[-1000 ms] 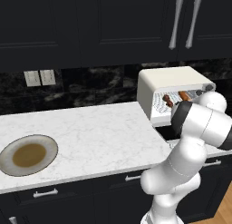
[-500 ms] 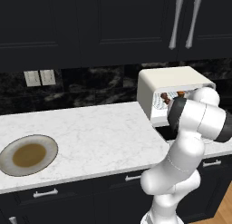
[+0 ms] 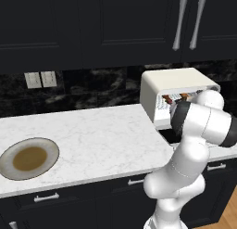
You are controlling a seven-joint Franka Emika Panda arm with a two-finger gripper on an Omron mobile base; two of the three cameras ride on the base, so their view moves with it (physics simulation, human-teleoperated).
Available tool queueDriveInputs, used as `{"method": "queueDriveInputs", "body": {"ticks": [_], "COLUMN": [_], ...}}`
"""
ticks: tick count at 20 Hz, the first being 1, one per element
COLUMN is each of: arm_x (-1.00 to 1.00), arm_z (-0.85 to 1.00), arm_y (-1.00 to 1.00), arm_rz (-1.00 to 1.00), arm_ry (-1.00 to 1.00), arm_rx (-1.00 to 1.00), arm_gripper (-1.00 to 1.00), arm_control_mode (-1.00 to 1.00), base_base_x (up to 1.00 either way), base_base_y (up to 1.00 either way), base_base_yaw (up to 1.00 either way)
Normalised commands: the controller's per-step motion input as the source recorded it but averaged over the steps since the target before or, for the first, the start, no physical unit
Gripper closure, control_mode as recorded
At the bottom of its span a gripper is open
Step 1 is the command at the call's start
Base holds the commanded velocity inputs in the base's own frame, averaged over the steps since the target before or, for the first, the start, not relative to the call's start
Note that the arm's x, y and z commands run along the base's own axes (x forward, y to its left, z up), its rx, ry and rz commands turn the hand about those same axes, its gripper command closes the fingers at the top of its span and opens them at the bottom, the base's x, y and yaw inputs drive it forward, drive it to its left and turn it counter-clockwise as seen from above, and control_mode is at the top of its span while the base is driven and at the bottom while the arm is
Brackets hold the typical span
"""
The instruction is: Pick up the kebab skewer and baguette bread, and place them inside the toaster oven. Close the toaster oven door and start by setting the timer.
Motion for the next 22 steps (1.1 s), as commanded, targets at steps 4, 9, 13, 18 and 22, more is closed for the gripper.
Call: {"method": "queueDriveInputs", "body": {"ticks": [4,9,13,18,22], "arm_x": [-1.0,-0.95,-0.36,-0.22,-0.22], "arm_z": [0.01,0.19,0.01,0.0,-0.1], "arm_y": [-0.39,0.11,0.87,0.81,0.38], "arm_rz": [0.0,0.15,0.39,0.43,0.23], "arm_ry": [-0.11,-0.07,0.07,0.12,0.18], "arm_rx": [0.0,0.0,-0.04,-0.12,-0.13], "arm_gripper": [-1.0,-1.0,-1.0,-1.0,-1.0], "arm_control_mode": [-1.0,-1.0,-1.0,-1.0,-1.0], "base_base_x": [0.0,0.0,0.0,0.0,0.0], "base_base_y": [0.0,0.0,0.0,0.0,0.0], "base_base_yaw": [0.0,0.0,0.0,0.0,0.0]}}
